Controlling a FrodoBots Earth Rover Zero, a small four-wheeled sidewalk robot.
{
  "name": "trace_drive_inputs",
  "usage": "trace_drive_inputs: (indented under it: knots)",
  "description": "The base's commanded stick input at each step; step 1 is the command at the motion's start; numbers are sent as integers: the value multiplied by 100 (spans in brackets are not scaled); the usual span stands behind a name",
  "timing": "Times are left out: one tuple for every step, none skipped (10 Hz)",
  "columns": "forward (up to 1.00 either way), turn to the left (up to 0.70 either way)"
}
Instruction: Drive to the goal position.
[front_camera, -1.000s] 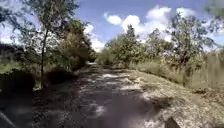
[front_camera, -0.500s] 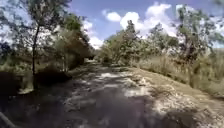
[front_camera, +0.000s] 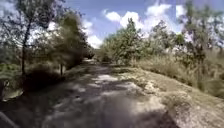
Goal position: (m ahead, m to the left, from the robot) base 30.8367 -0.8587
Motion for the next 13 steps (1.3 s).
trace_drive_inputs:
  knots:
    - [85, 0]
    - [85, 0]
    - [85, 0]
    - [85, 0]
    - [85, 0]
    - [85, 0]
    - [85, 0]
    - [85, 0]
    - [85, 0]
    - [85, 0]
    - [85, 0]
    - [85, 0]
    - [85, 0]
